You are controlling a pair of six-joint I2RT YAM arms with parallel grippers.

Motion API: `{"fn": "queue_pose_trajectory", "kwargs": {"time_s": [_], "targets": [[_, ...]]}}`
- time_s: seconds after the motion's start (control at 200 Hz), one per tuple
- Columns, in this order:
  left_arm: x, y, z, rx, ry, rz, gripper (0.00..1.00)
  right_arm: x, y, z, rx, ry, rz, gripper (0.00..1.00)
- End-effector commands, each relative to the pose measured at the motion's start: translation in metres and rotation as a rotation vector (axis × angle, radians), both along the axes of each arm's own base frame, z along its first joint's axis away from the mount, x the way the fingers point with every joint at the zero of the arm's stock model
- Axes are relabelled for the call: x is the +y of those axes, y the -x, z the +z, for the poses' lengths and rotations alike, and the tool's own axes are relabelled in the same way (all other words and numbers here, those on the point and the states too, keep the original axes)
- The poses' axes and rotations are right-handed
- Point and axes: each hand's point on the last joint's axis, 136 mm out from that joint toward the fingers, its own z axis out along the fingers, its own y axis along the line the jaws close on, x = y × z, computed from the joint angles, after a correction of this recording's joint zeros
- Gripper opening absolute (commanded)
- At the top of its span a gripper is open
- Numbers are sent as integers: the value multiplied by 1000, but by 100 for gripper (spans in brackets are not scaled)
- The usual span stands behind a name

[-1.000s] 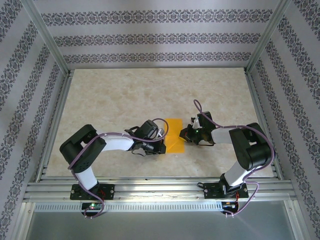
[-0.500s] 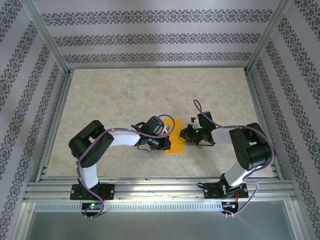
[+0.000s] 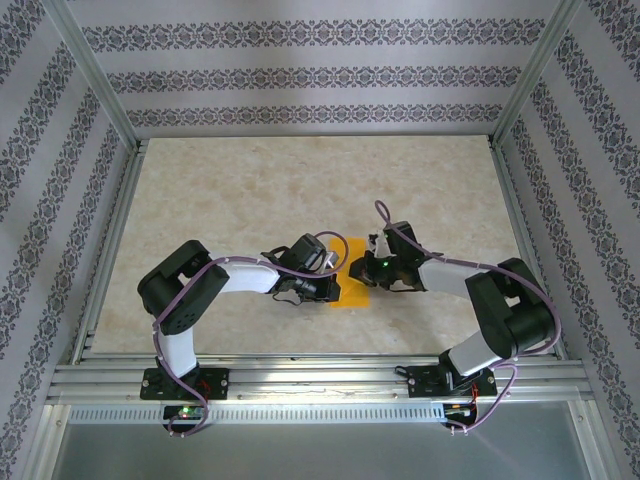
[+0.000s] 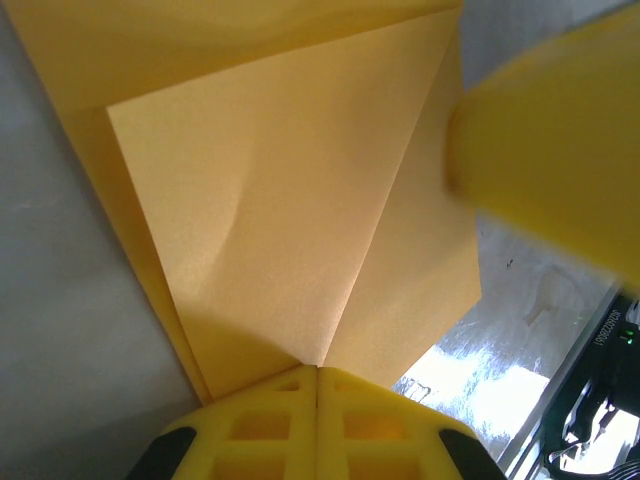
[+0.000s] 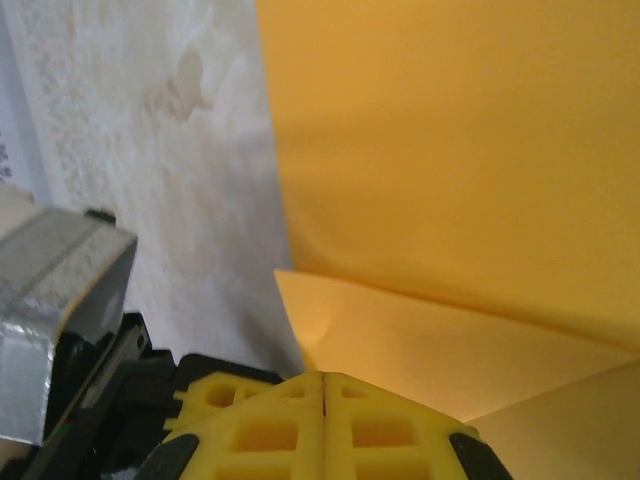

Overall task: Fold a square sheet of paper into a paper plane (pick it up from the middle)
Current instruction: Fold the triangle a second time at the center of the table.

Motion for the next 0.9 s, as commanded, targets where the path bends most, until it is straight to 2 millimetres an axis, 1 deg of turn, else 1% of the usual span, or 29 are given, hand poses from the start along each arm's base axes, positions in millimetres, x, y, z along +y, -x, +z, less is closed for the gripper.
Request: {"fn": "queue_pose_trajectory", "kwargs": {"time_s": [0.0,0.07,0.16,0.225,0.345,0.385,0.475,0.525,0.61,0.684,0.739,0.839,0.894], "targets": [[22,11,-24,45,-97,11,0,1,14,-17,51,23,13,5],[22,11,-24,45,-96,13,0,0,20,-27,78,28,15,4],[21,11,-24,46,-91,14,0,5,25,-33,106,12,50,4],[22,11,-24,48,-93,12,0,3,26,-39,119,28,51,4],[21,10,-23,47,-93,13,0,-10,22,-48,134,86,10,3],[22,11,-24,47,-95,16,0,-13,20,-47,130,86,-7,3],[24,11,-23,44,-100,22,0,-11,14,-35,97,59,-15,3],[25,11,-22,41,-102,23,0,-7,14,-25,76,35,0,3],[25,10,-22,38,-105,27,0,2,18,-14,44,13,30,3],[24,10,-22,40,-102,27,0,10,21,-9,37,-6,61,3],[24,10,-22,40,-100,26,0,13,23,-12,46,-6,72,3],[23,9,-22,39,-99,26,0,17,28,-22,77,2,89,3],[24,10,-22,40,-101,27,0,12,31,-33,101,40,82,3]]}}
